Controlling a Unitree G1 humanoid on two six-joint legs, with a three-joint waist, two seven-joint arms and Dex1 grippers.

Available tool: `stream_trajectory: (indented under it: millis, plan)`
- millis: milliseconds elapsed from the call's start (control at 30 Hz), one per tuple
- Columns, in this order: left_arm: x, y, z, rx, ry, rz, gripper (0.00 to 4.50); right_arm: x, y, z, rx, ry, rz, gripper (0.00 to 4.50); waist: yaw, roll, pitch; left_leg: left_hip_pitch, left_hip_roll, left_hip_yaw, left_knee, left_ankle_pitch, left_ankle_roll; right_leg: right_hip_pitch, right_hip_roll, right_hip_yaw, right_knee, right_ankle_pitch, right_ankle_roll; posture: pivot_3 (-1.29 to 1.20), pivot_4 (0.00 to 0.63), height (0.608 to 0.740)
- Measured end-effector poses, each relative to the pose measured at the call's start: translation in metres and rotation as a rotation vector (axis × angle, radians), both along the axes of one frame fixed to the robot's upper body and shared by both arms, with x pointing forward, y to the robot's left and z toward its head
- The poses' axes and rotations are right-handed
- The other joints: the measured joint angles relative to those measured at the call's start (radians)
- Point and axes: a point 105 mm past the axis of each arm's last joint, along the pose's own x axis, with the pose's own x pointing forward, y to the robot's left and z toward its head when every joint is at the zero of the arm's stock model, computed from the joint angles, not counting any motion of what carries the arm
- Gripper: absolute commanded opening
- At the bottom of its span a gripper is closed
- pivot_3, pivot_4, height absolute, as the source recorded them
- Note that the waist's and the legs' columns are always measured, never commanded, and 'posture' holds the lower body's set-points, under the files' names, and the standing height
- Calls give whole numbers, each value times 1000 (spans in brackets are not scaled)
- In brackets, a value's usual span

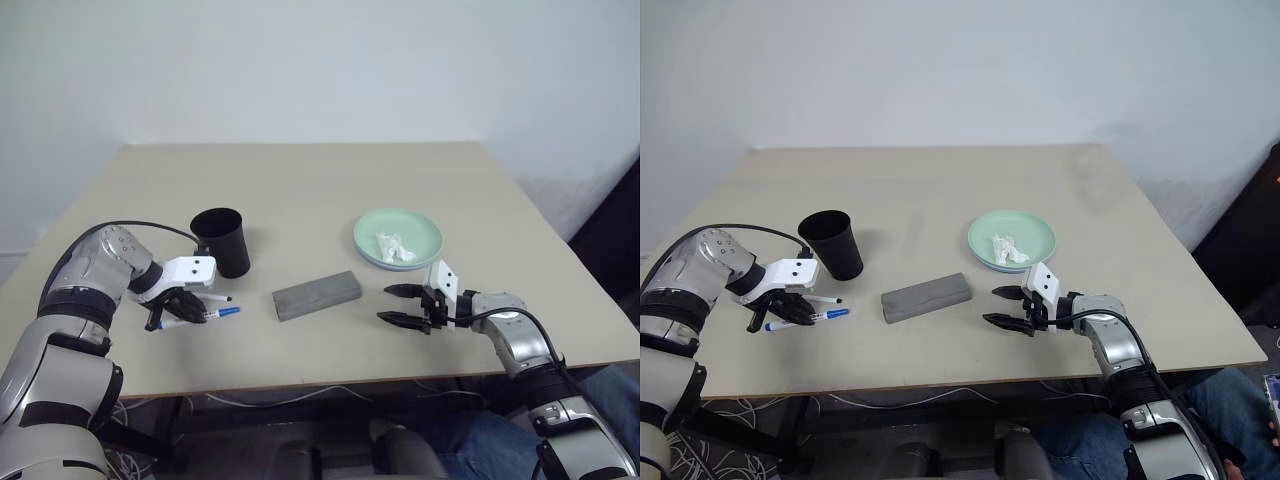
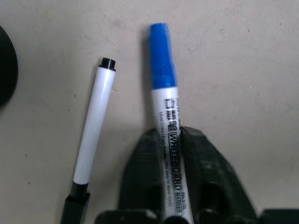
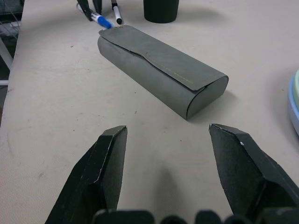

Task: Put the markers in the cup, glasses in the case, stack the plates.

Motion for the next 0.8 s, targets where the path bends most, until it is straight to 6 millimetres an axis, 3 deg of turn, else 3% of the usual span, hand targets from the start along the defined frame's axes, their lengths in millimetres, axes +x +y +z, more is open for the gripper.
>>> stream_trajectory:
  millis: [233,400,567,600,800]
  plan:
    - [-8,-5,2,-59,12,-27,83,0,0,0,-1,-1,1,3049,0,0,0,0,0,0,0,0,0,0,0,0,0,0,0,0,0,721]
    - [-12,-26,20,-207,-26,-62,83,0,1,1,-1,-4,5,3049,2,-1,0,-2,0,-1,0,0,0,-1,0,-1,0,0,0,0,0,721]
    - [-6,-64,60,-456,-97,-79,83,-1,1,1,-3,-2,14,3049,1,-1,0,-1,0,-1,1,0,0,-1,0,0,0,0,0,0,0,721]
    - [1,-74,76,-540,-131,-55,83,-1,1,1,-5,-1,15,3049,1,-1,0,-1,0,-1,1,0,0,0,0,-1,0,0,0,0,0,721]
    - [23,-91,132,-803,-341,43,83,-1,0,0,-11,0,20,3049,-1,0,0,1,0,-1,1,0,0,0,1,1,1,0,0,0,0,721]
